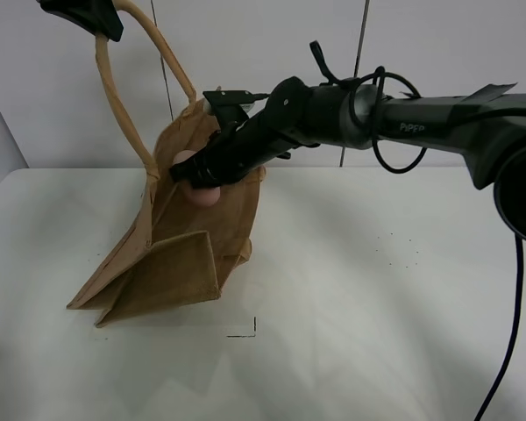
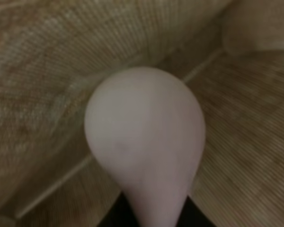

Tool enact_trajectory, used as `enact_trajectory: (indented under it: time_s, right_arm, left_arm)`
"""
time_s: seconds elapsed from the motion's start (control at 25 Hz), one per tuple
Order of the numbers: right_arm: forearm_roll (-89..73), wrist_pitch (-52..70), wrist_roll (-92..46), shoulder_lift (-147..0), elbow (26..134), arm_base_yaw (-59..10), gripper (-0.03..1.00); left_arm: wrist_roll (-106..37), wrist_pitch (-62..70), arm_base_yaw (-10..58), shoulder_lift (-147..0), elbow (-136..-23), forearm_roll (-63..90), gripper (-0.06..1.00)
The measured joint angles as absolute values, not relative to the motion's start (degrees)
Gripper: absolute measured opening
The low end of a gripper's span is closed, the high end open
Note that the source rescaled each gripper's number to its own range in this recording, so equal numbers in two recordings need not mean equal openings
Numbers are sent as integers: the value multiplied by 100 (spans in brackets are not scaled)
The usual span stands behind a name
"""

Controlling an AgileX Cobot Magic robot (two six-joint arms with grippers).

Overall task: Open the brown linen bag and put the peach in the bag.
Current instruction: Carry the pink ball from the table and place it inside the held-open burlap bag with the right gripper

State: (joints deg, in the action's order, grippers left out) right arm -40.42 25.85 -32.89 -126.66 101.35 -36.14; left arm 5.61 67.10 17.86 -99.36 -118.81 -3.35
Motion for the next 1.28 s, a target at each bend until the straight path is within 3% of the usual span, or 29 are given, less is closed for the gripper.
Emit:
enact_trajectory:
  time_s: [0.16, 0.24, 0.28, 0.4, 0.52, 0.8, 1.08, 1.28]
  right_arm:
    - [-4487, 2469, -3752, -12888, 10135, -3687, 0]
    - [-4533, 2448, -3817, -12916, 10135, -3720, 8]
    - [-4539, 2440, -3823, -12917, 10135, -3728, 17]
    - [-4511, 2452, -3840, -12917, 10135, -3735, 72]
    - [-4406, 2488, -3808, -12932, 10135, -3741, 94]
    - [-3613, 3639, -2833, -12887, 10524, -3514, 100]
    - [-1500, 5825, -1213, -12881, 11798, -3281, 100]
    - [-378, 6401, -619, -12870, 12017, -3260, 100]
  left_arm:
    - [561, 6710, 1786, -9936, -11881, -335, 0]
    - [561, 6710, 1786, -9936, -11881, -335, 0]
    - [561, 6710, 1786, -9936, -11881, -335, 0]
    - [561, 6710, 1786, -9936, -11881, -335, 0]
    - [561, 6710, 1786, -9936, -11881, -335, 0]
    - [554, 6710, 1786, -9936, -11881, -330, 0]
    - [554, 6710, 1786, -9930, -11881, -336, 0]
    - [554, 6710, 1786, -9930, -11881, -336, 0]
